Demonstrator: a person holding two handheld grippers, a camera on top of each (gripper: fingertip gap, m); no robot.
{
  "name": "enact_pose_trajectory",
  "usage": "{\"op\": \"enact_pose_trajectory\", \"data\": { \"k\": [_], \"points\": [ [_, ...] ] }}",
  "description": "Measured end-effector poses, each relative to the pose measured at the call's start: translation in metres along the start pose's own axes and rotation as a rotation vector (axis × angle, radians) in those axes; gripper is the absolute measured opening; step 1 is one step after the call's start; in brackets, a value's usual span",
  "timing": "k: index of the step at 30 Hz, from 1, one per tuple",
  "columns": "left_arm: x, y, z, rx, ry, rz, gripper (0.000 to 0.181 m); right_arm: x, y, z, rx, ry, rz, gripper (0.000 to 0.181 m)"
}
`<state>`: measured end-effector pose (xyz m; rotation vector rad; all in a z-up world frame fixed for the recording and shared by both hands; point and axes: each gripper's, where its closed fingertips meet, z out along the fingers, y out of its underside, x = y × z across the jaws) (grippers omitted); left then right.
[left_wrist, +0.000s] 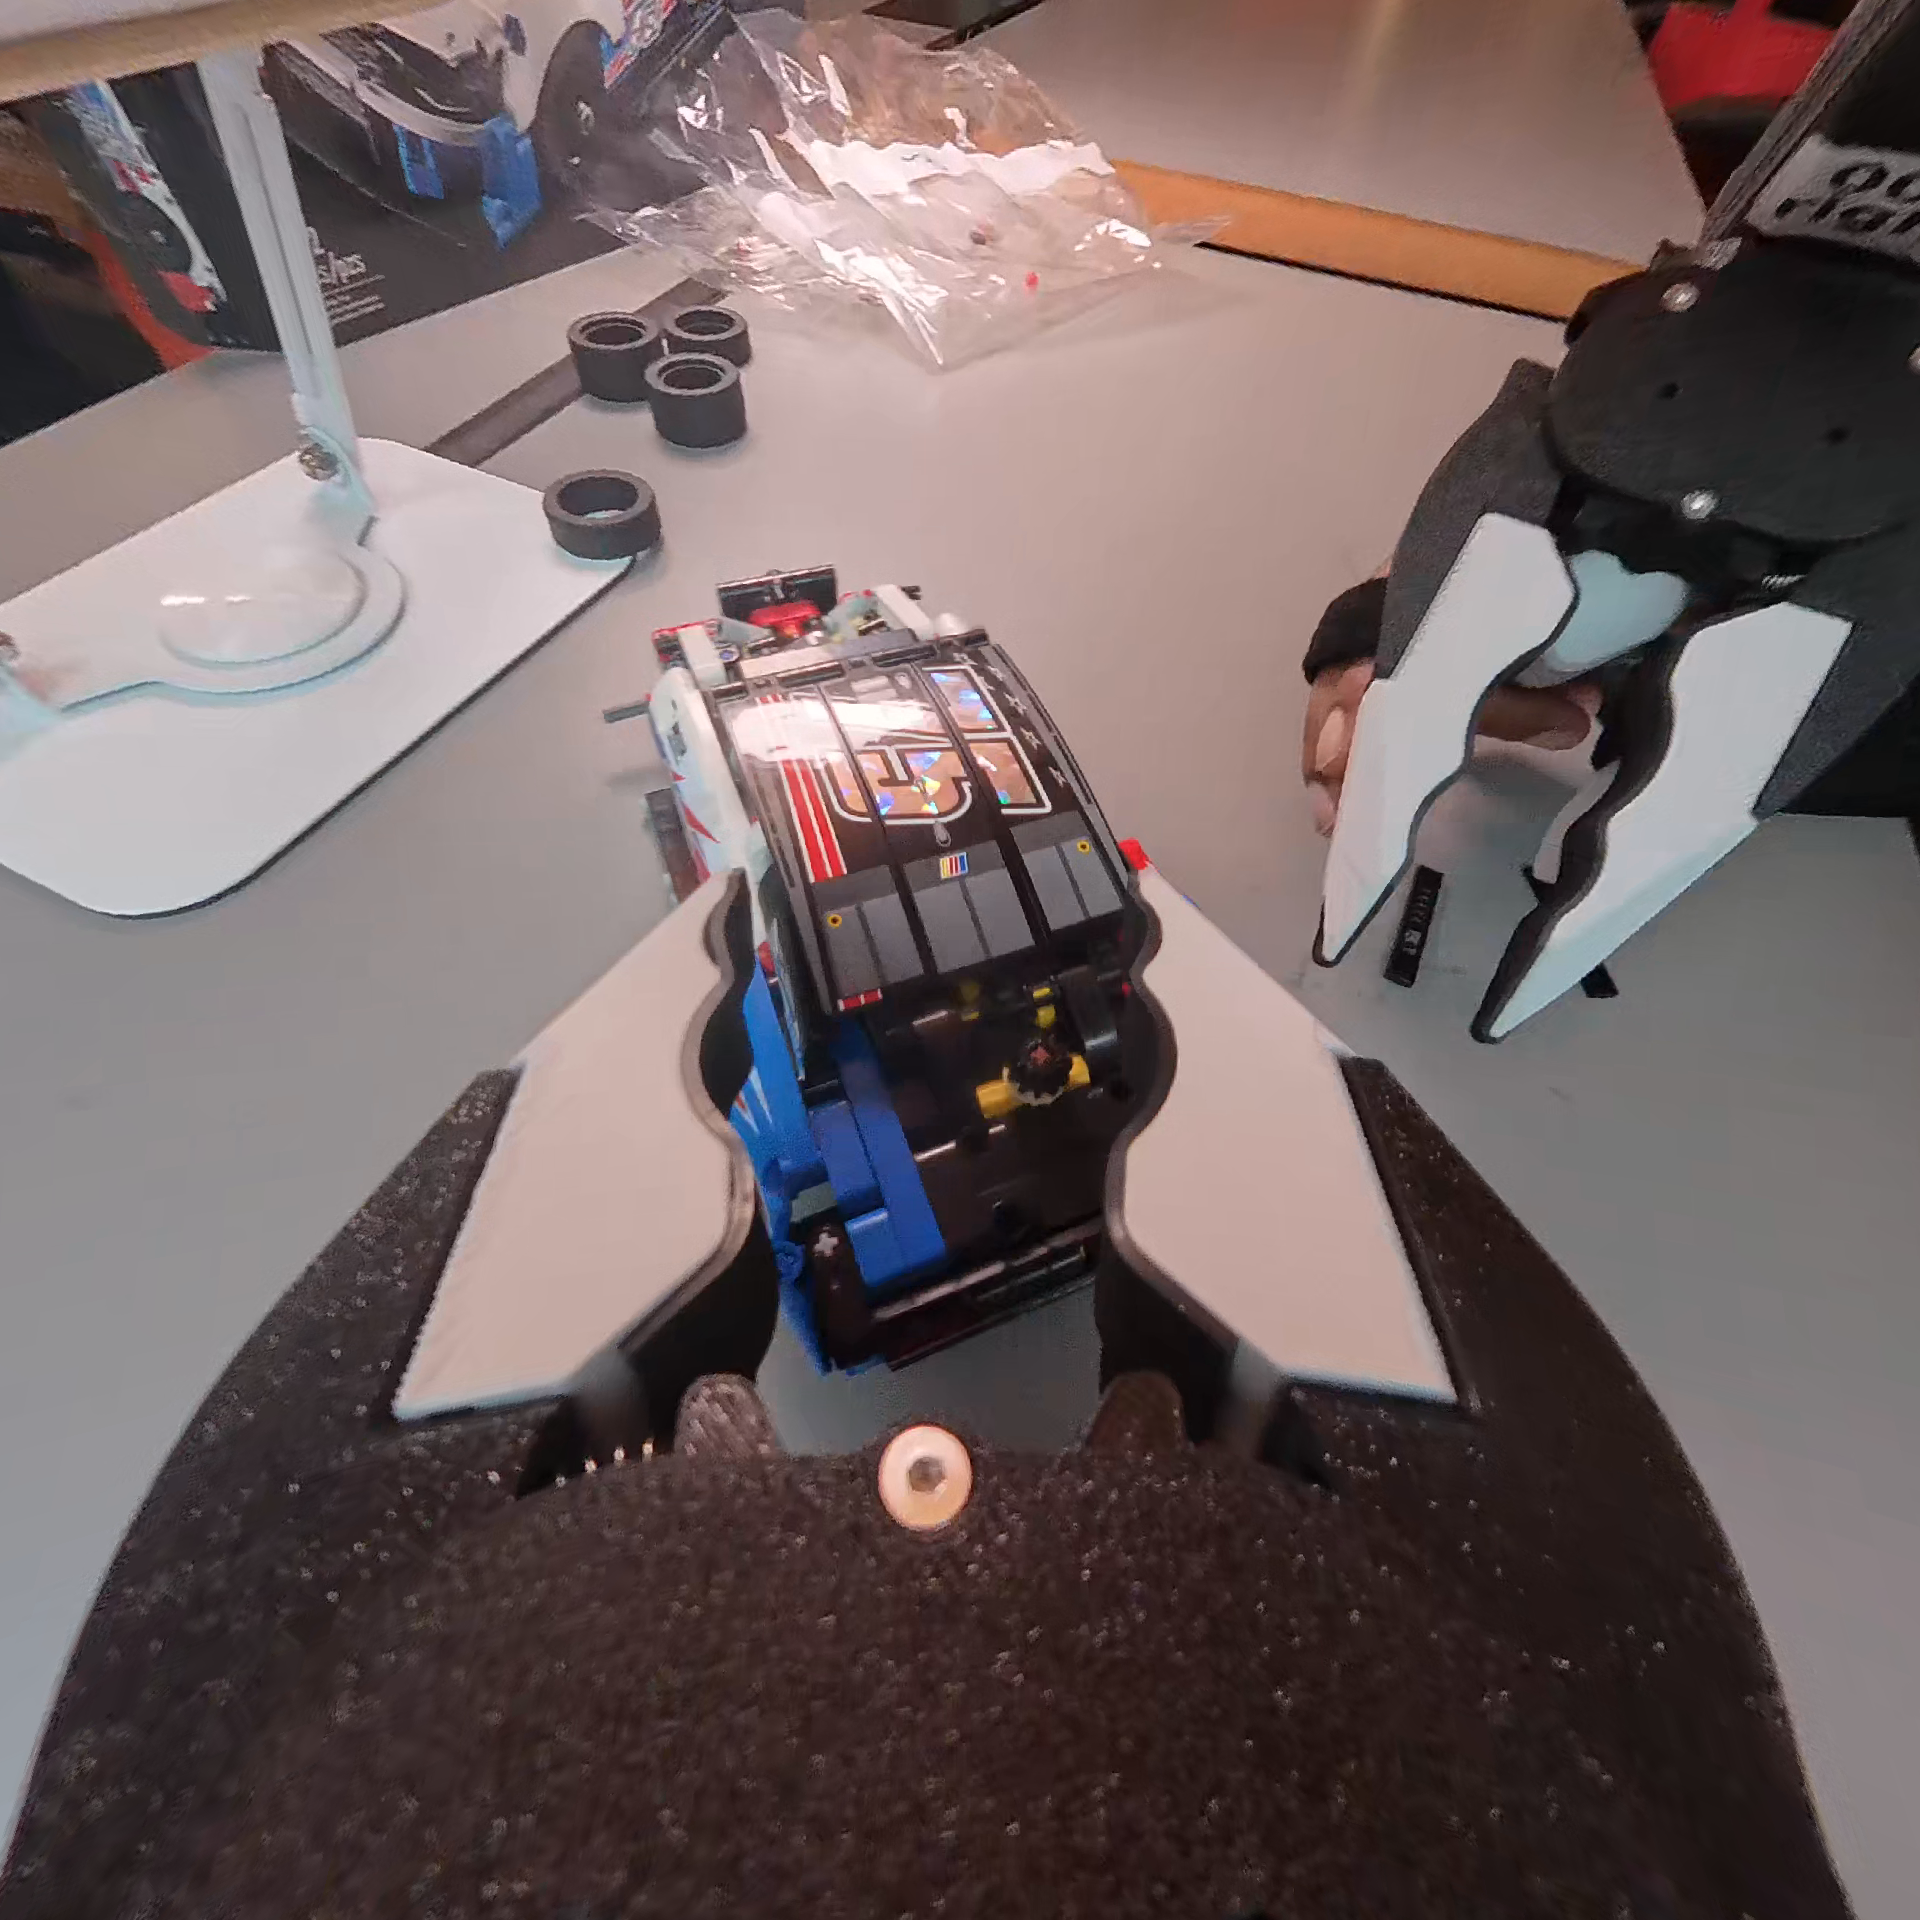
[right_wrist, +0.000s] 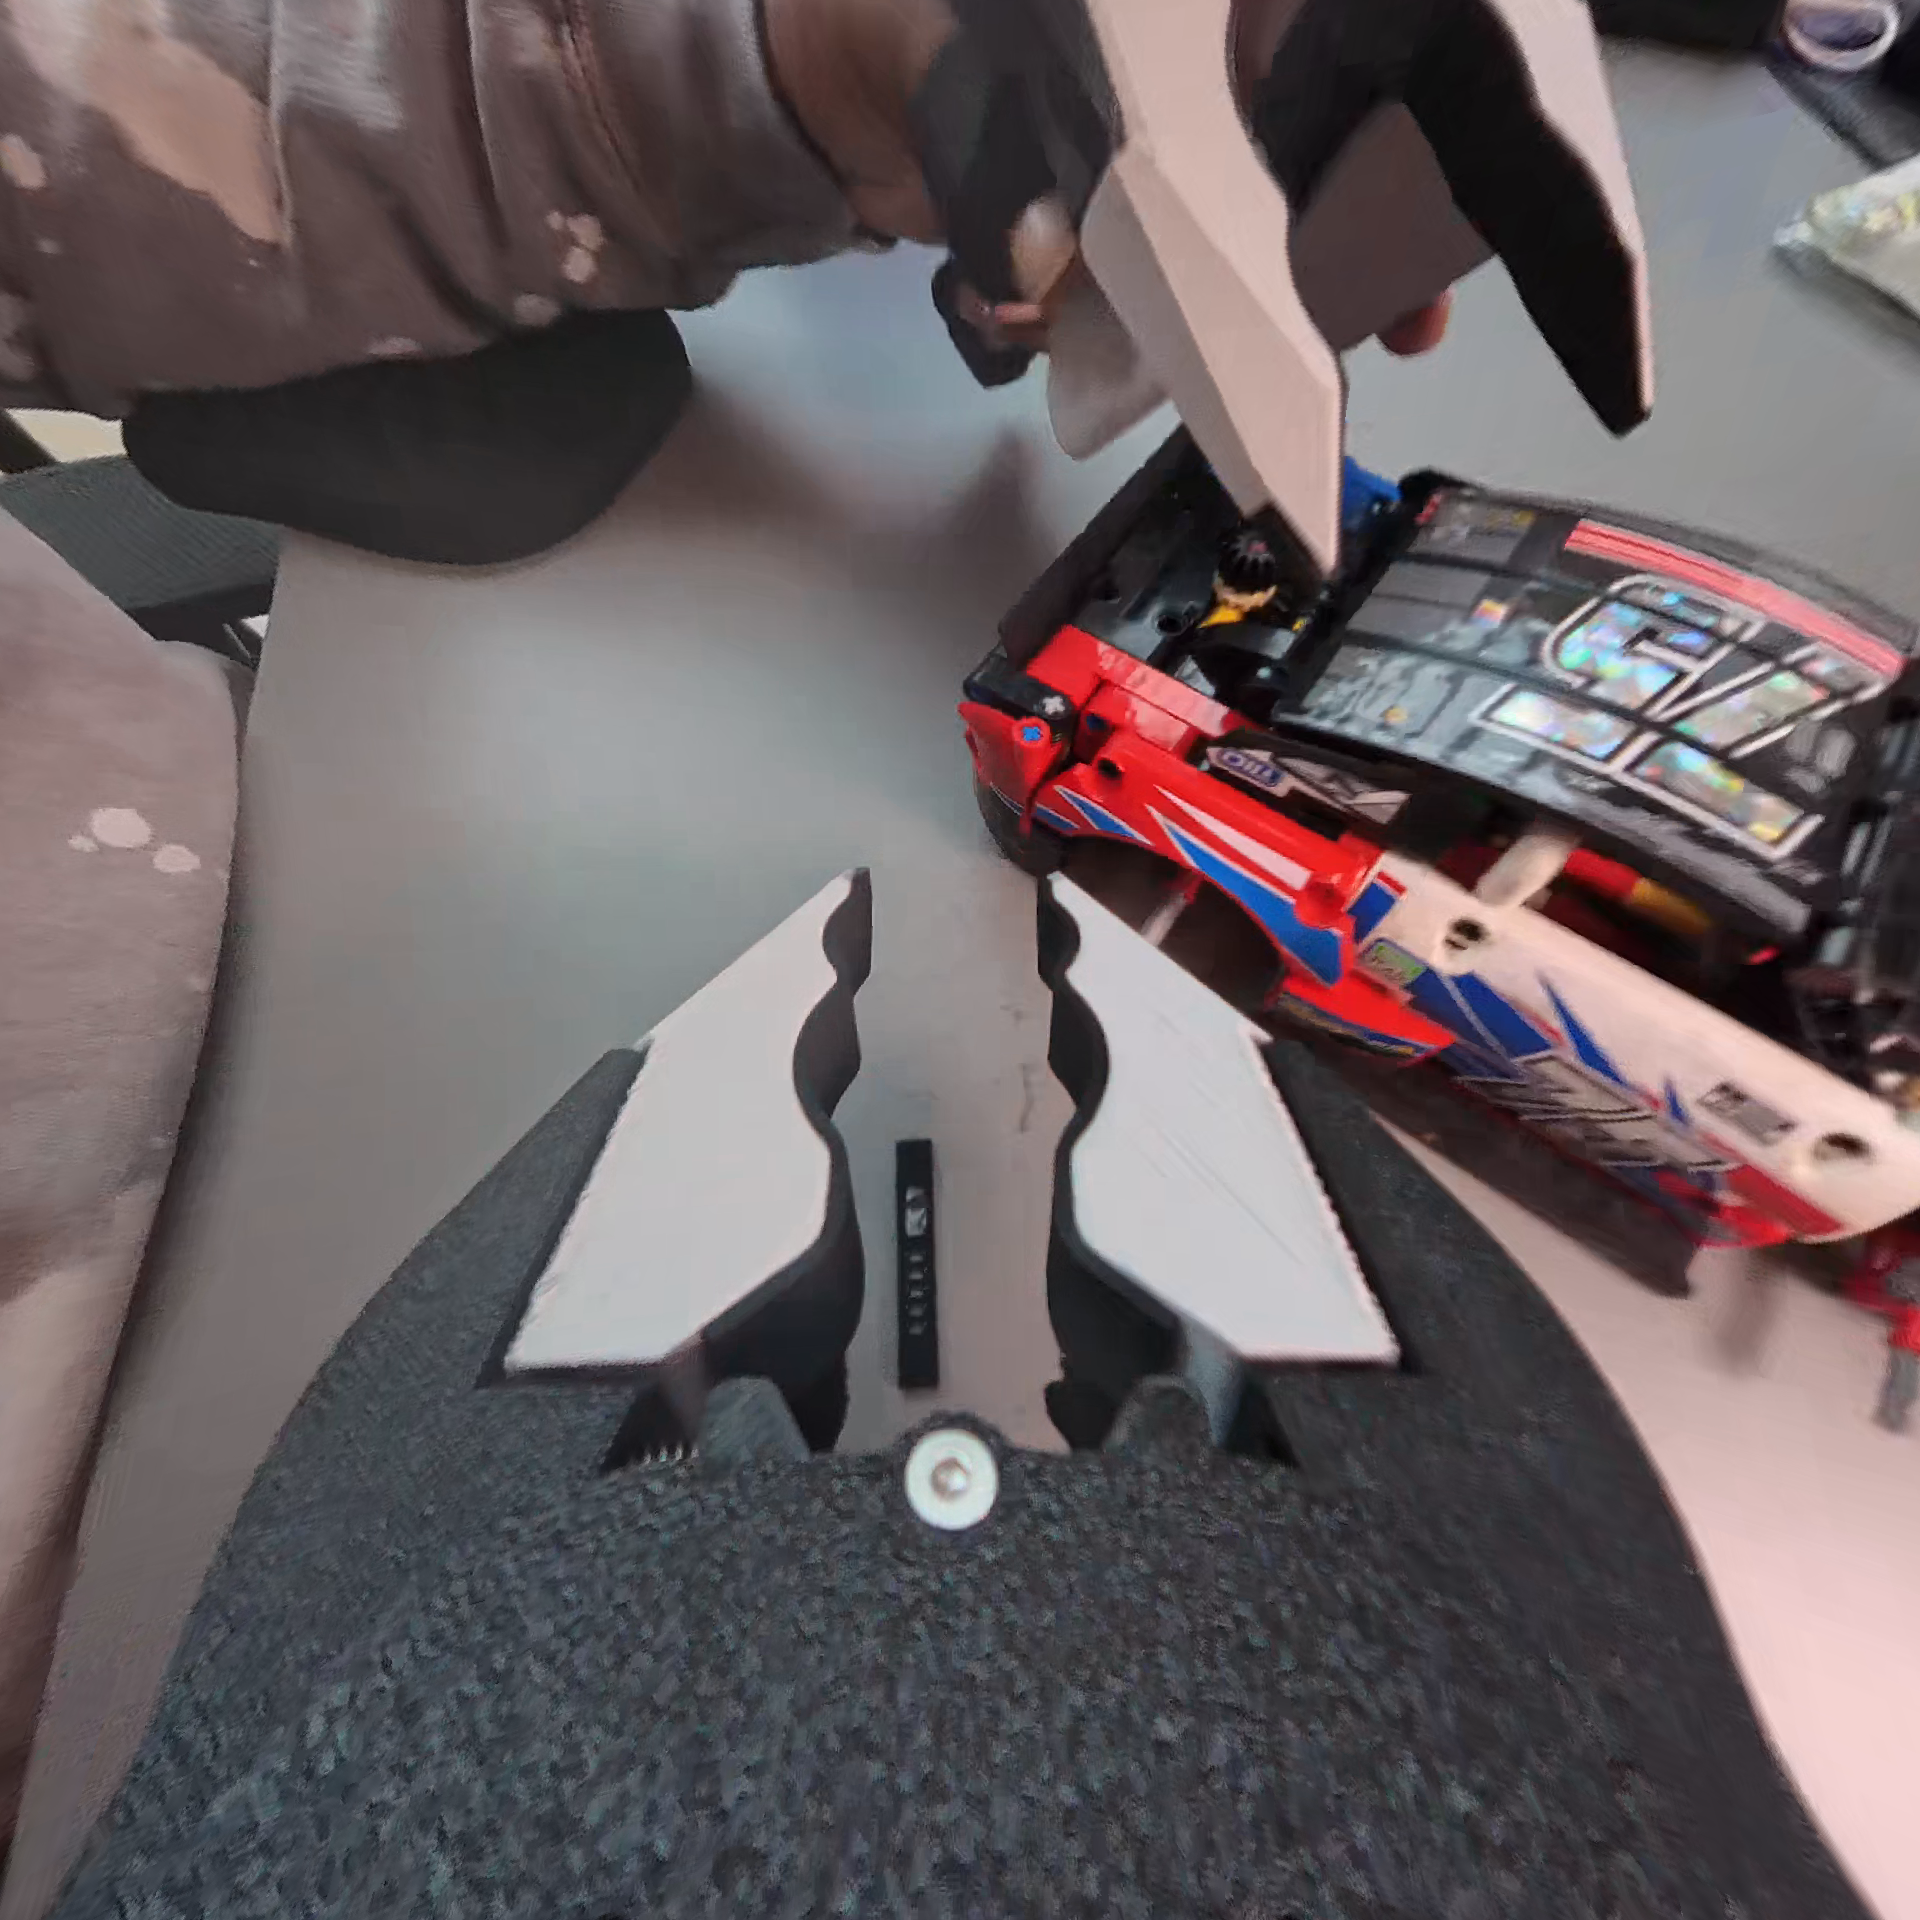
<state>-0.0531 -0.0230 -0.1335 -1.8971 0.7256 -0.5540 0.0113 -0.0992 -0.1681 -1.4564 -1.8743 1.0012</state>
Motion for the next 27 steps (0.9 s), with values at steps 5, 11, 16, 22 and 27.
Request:
{"op": "enact_pose_trajectory", "data": {
  "k": [5,11,16,22,27],
  "points": [
    [0.000,0.003,0.005,-0.074,-0.076,0.015,0.074,0.062,-0.003,-0.032,0.066,0.244,-0.084,0.031],
    [-0.012,0.008,0.022,-0.154,-0.202,-0.001,0.092,0.105,0.031,-0.051,0.025,0.425,-0.058,0.038],
    [-0.010,0.014,0.039,-0.285,-0.172,-0.035,0.088,0.111,0.034,-0.048,0.009,0.453,-0.064,0.038],
    [-0.007,0.018,0.040,-0.355,-0.109,-0.015,0.086,0.110,0.047,-0.045,-0.075,0.500,-0.211,0.039],
    [-0.006,0.017,0.030,-0.364,-0.003,-0.064,0.083,0.104,0.035,-0.046,-0.078,0.571,-0.433,0.057]
  ]
}}
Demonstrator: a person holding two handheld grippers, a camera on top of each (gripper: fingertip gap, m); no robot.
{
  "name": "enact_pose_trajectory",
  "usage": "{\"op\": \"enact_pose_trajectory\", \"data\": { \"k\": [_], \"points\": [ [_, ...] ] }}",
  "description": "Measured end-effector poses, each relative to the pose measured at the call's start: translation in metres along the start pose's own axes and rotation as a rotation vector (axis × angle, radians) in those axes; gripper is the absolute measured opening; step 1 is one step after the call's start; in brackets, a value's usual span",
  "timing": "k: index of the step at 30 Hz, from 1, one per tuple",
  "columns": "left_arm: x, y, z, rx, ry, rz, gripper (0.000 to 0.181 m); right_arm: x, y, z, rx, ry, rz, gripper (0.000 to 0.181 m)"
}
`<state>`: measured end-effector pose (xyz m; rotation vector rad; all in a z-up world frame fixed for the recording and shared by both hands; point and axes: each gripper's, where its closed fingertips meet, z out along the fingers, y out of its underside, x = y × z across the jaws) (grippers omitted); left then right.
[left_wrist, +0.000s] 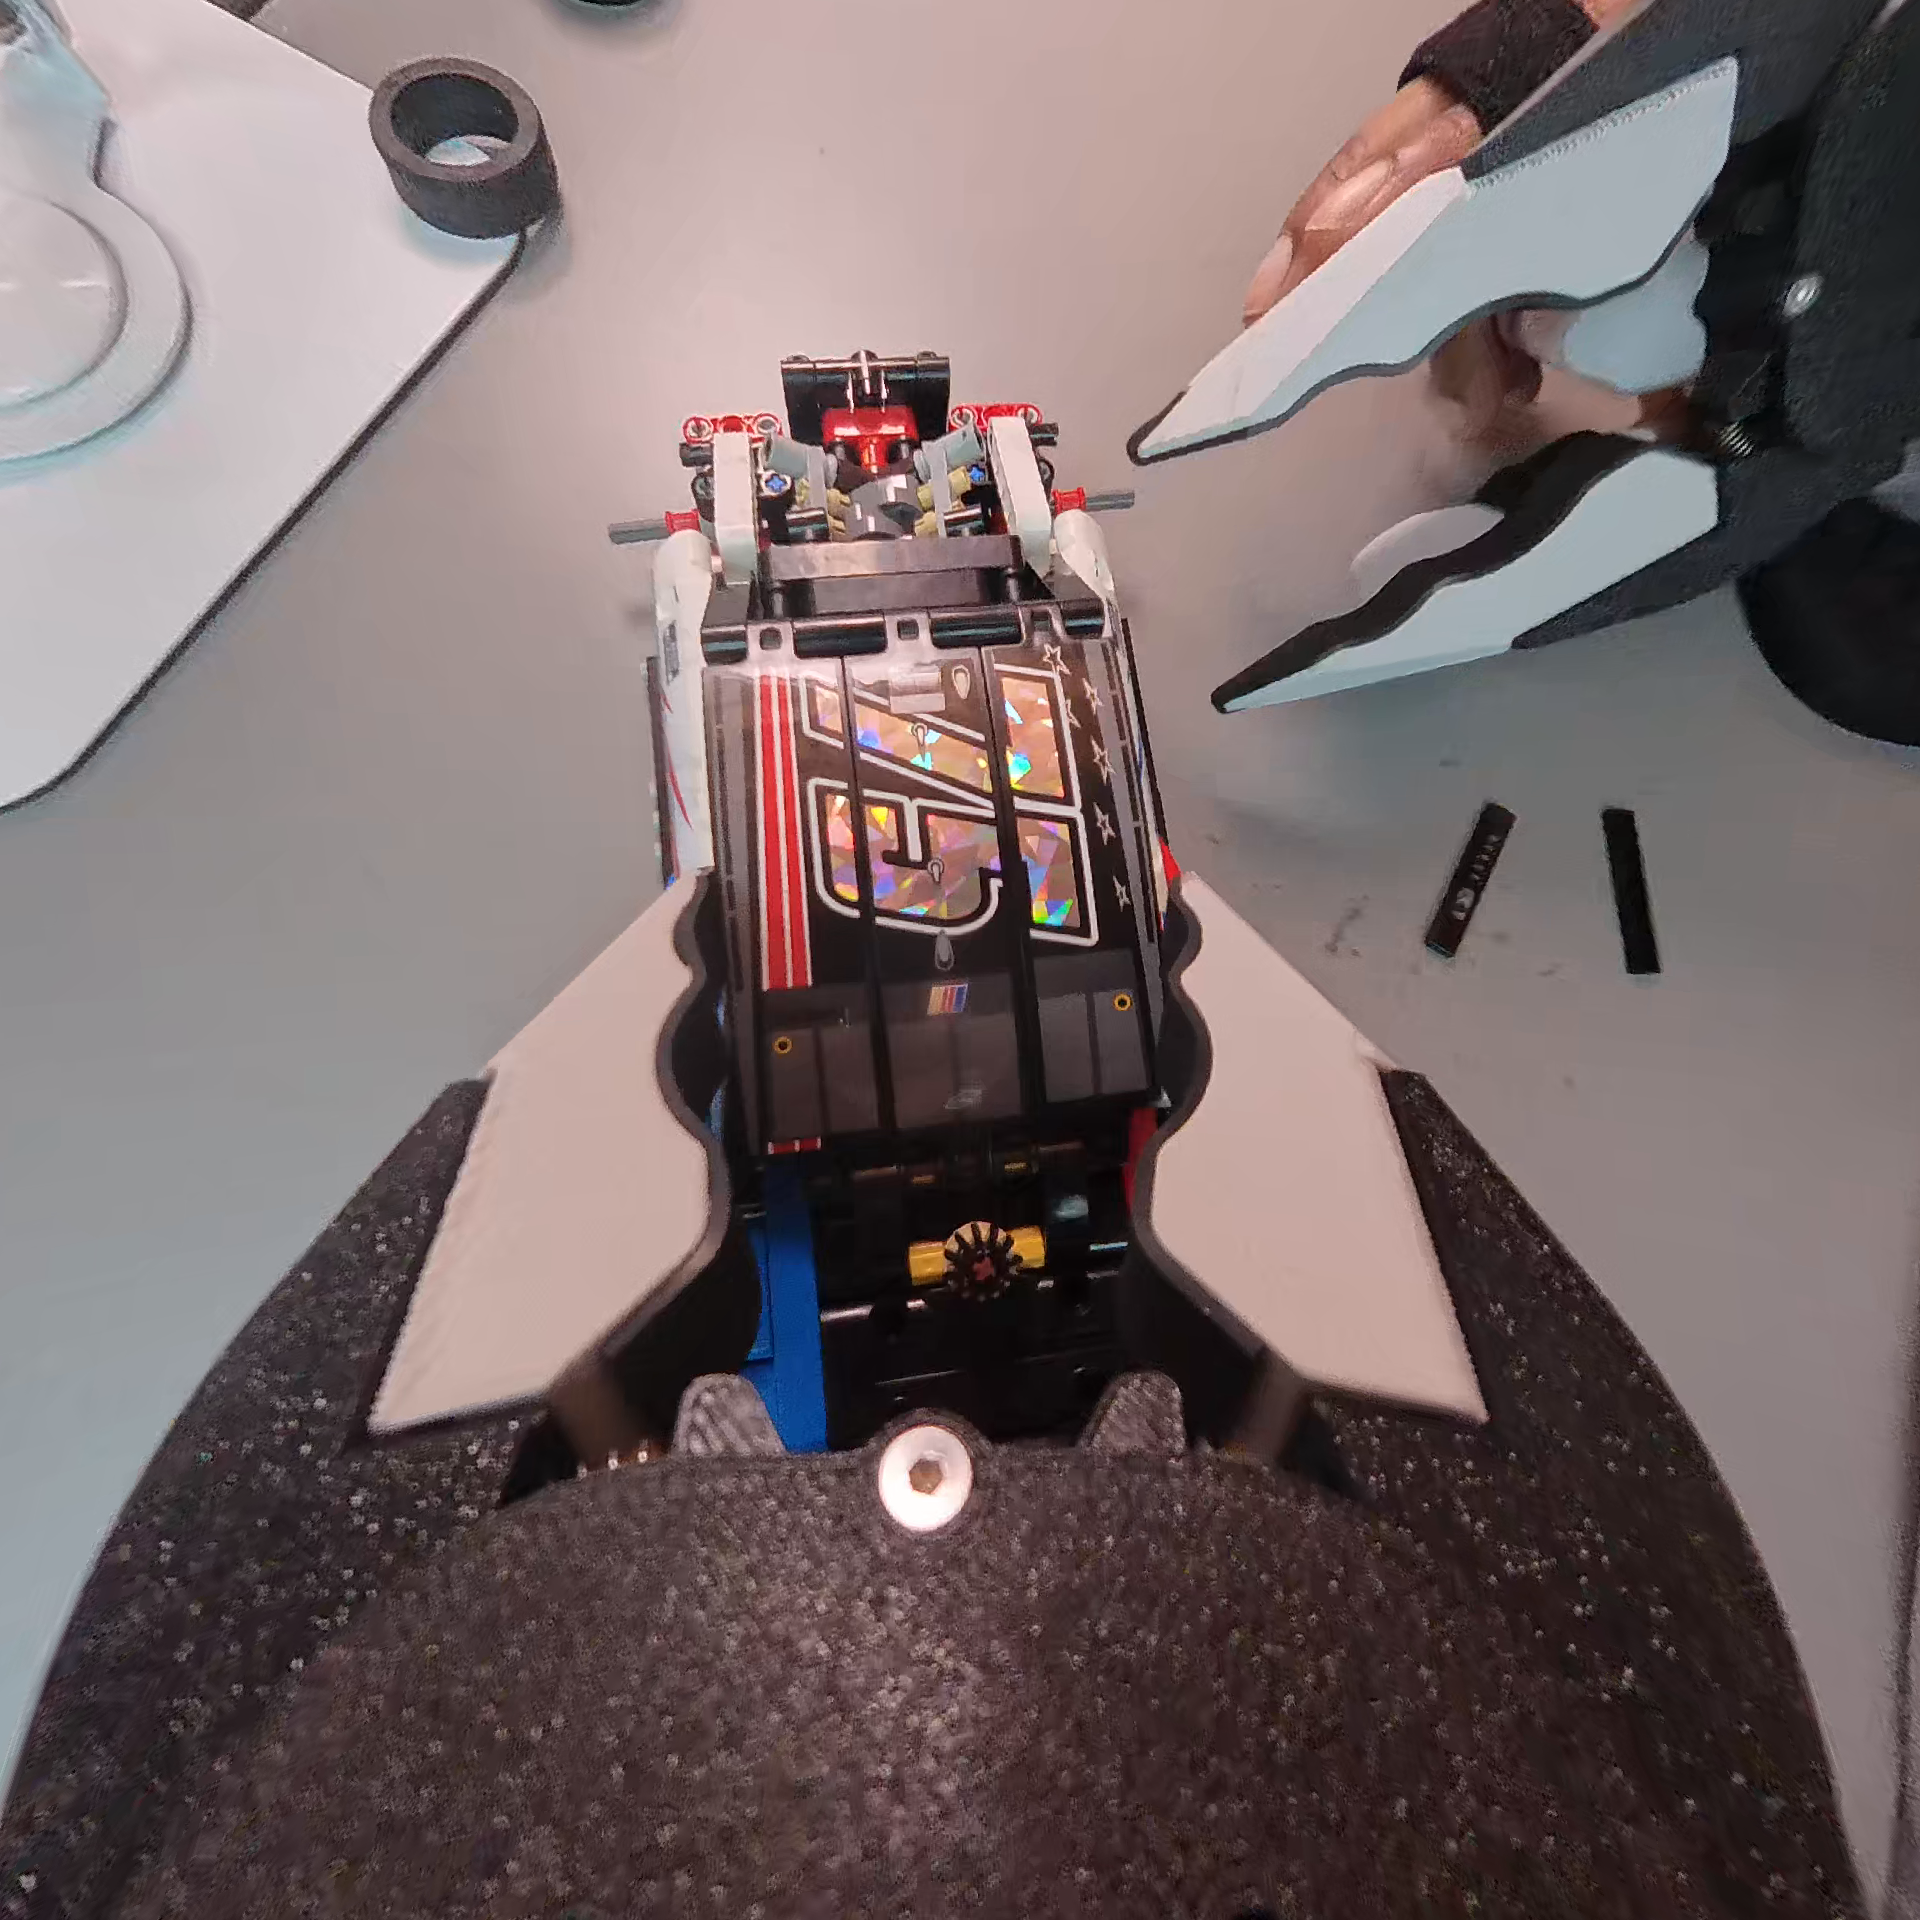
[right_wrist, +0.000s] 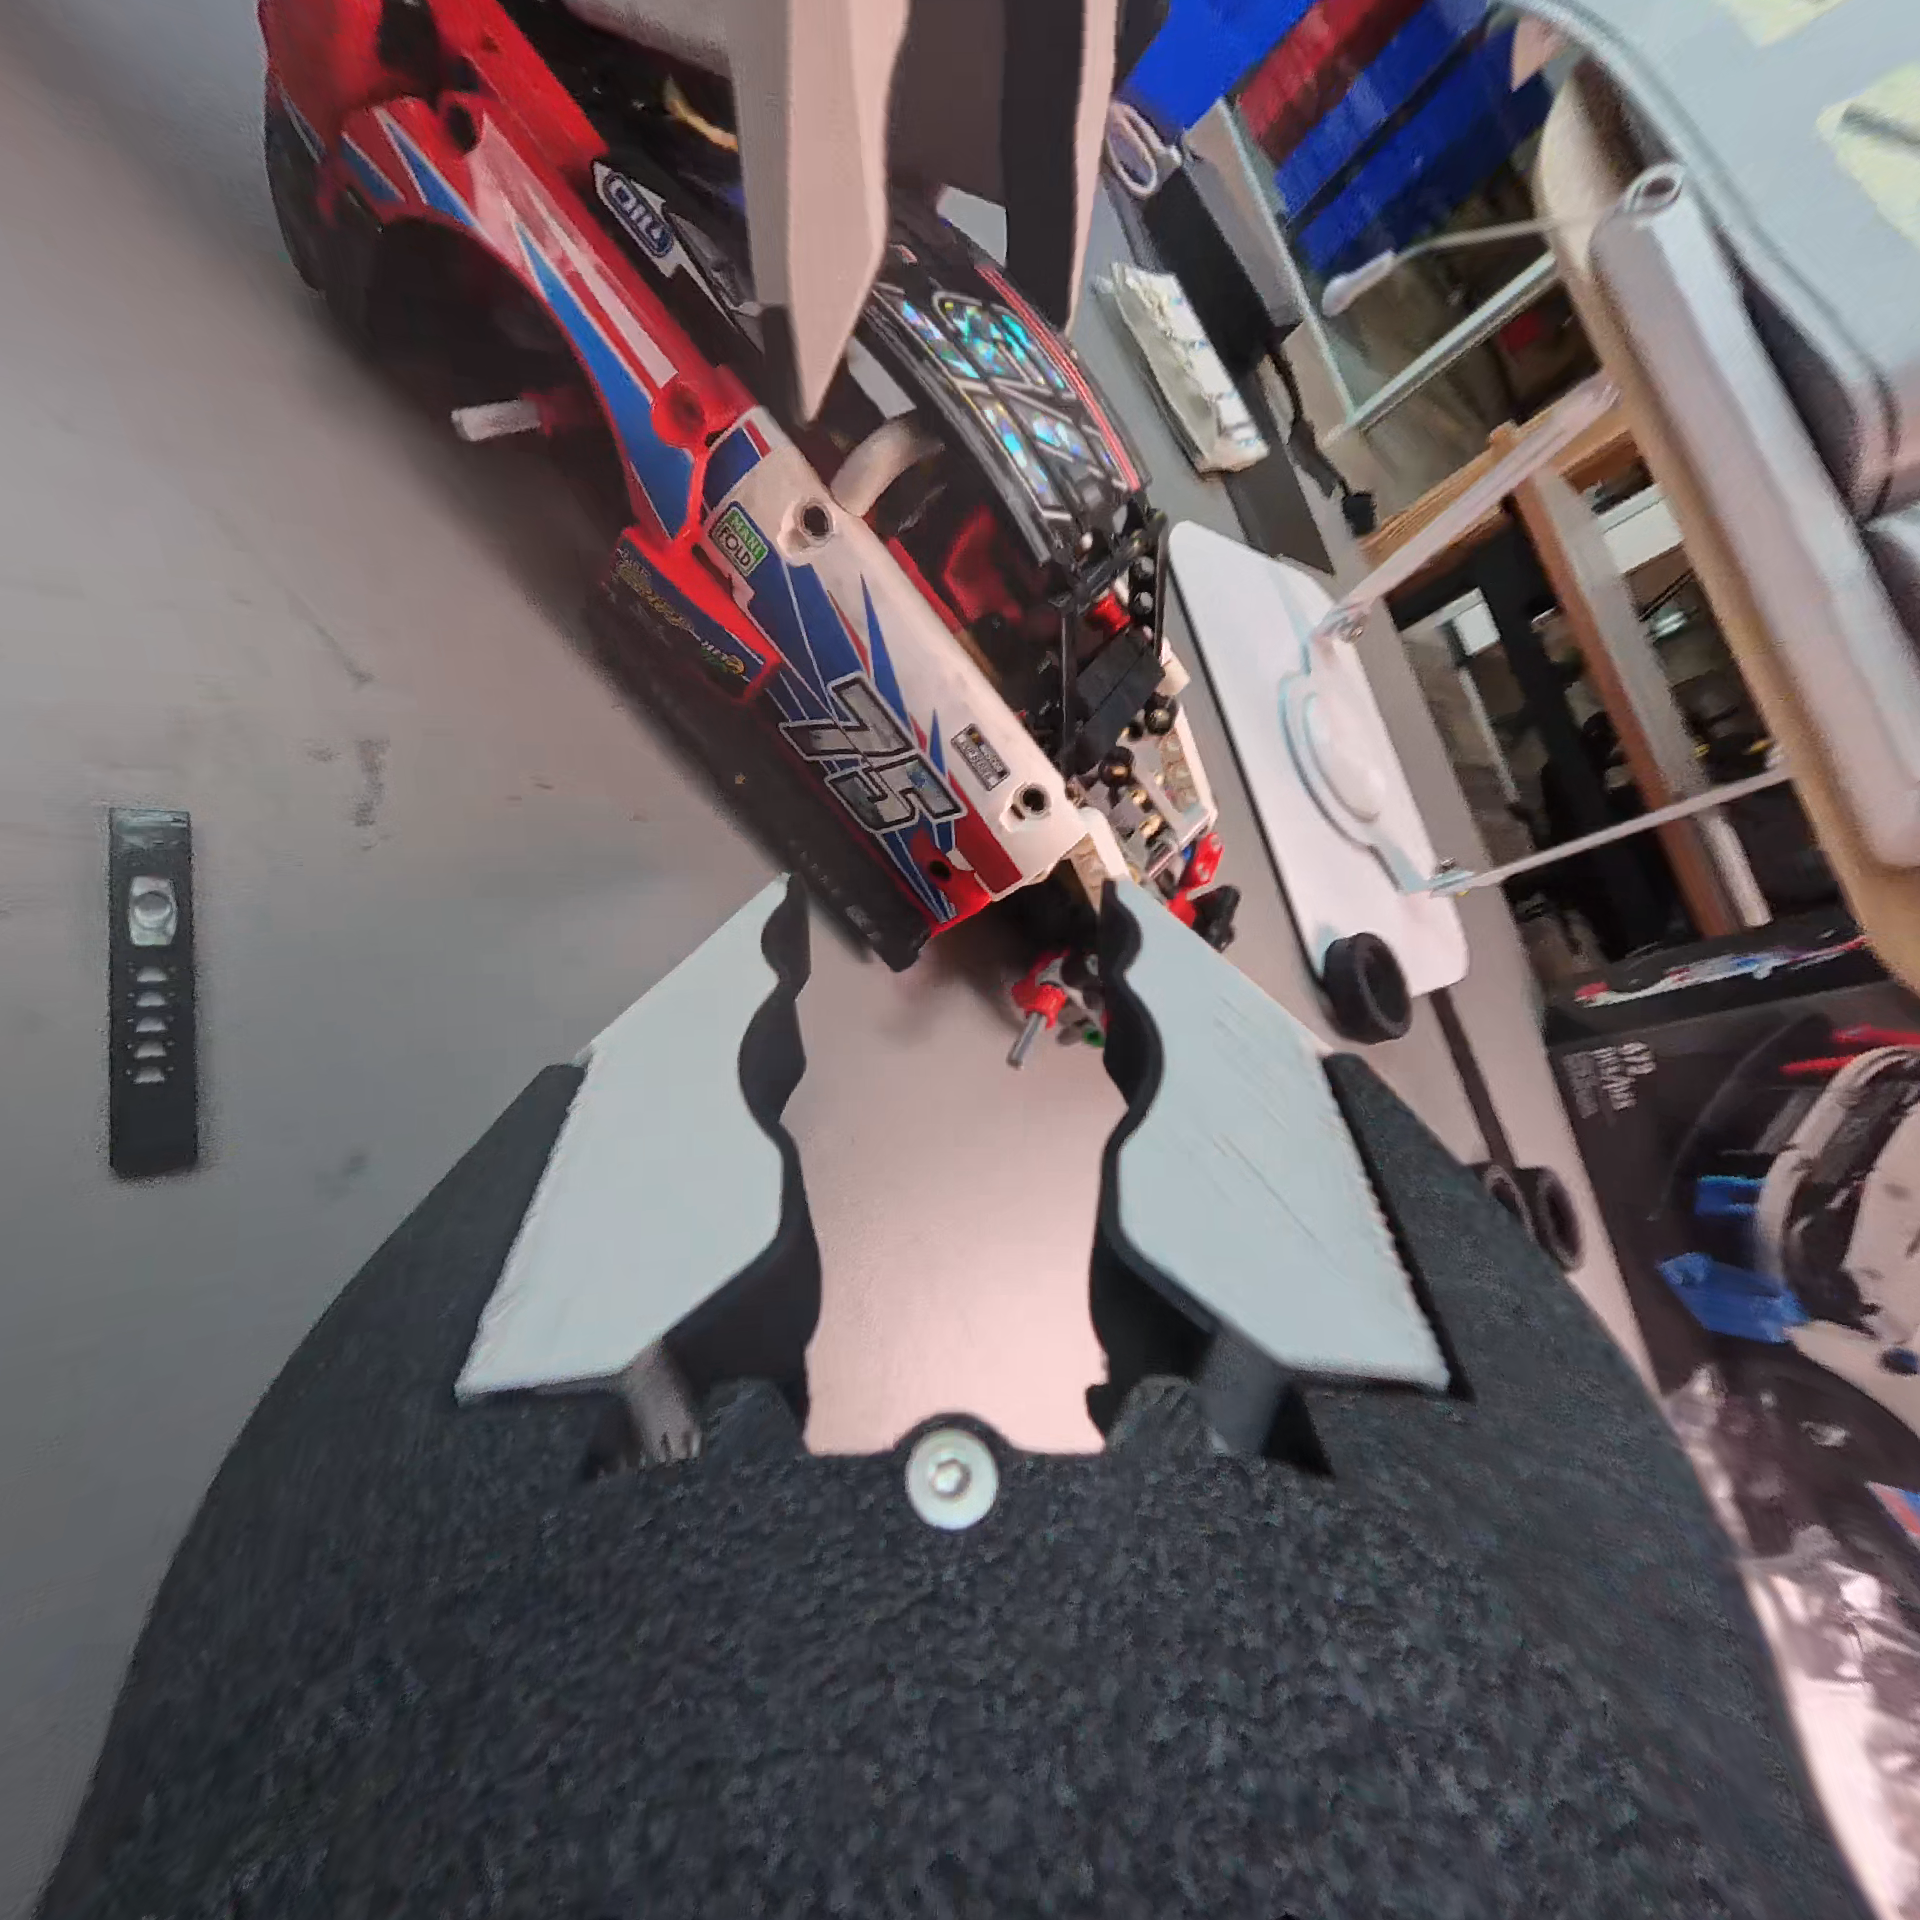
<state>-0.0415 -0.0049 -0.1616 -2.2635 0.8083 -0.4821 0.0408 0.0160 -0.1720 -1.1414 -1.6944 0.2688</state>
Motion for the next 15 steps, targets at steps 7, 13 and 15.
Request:
{"op": "enact_pose_trajectory", "data": {
  "k": [7,13,15],
  "points": [
    [-0.008,-0.007,-0.011,0.042,0.193,-0.139,0.051,-0.013,-0.017,0.016,-0.010,0.121,-0.387,0.070],
    [-0.016,-0.009,-0.018,0.095,0.208,-0.165,0.055,-0.020,-0.020,0.022,-0.020,0.046,-0.374,0.059],
    [-0.011,-0.016,-0.024,0.125,0.213,-0.138,0.055,-0.019,-0.032,0.020,0.038,-0.009,-0.258,0.053]
  ]
}}
